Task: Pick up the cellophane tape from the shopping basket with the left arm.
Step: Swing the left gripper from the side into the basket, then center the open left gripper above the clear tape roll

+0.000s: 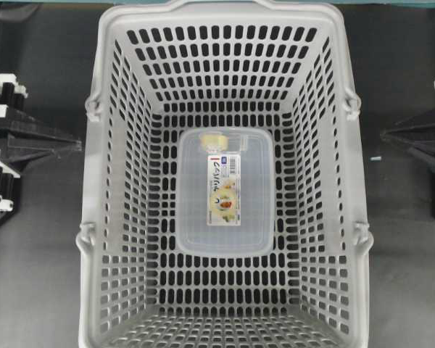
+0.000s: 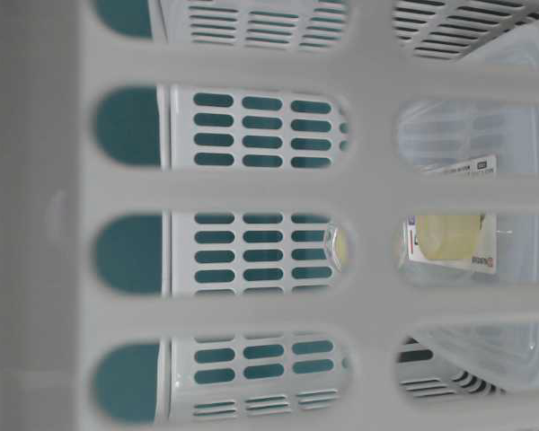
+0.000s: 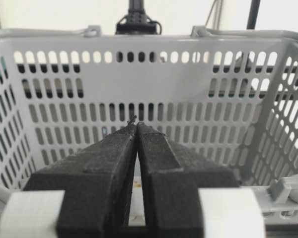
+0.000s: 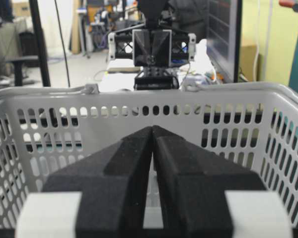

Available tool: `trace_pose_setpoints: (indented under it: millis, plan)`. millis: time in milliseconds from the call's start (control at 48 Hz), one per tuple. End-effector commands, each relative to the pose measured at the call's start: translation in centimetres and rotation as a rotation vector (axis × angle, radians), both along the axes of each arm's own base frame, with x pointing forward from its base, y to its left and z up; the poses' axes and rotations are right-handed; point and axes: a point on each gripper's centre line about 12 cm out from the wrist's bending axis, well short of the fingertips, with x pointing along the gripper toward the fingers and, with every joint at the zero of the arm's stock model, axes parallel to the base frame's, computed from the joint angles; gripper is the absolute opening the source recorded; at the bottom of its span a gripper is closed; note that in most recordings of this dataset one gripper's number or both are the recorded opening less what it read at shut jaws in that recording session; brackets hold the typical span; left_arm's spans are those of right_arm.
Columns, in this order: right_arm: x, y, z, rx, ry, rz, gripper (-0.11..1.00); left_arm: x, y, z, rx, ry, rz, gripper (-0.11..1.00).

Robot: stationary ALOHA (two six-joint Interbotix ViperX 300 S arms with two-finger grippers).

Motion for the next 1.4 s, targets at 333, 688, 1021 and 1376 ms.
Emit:
trace_pose_setpoints:
  millis: [333, 688, 1021, 1376]
  plan:
    - [0.5, -0.1, 1.0, 0.017, 0.179, -0.004, 0.01, 3.9, -1.1, 6.4, -0.003, 0.268, -0.041, 0.00]
    - [0.5, -0.1, 1.0, 0.019, 0.222, -0.003, 0.01, 10.9, -3.1, 6.6, 0.023, 0.631, -0.074, 0.00]
    - [0.4, -0.1, 0.9, 0.017, 0.227, -0.003, 0.01, 16.4, -3.8, 5.0, 0.032, 0.827, -0.068, 0.00]
    - [0.4, -0.1, 1.0, 0.019, 0.219, -0.003, 0.69, 20.0, -4.4, 2.9, 0.040, 0.919, -0.066, 0.01]
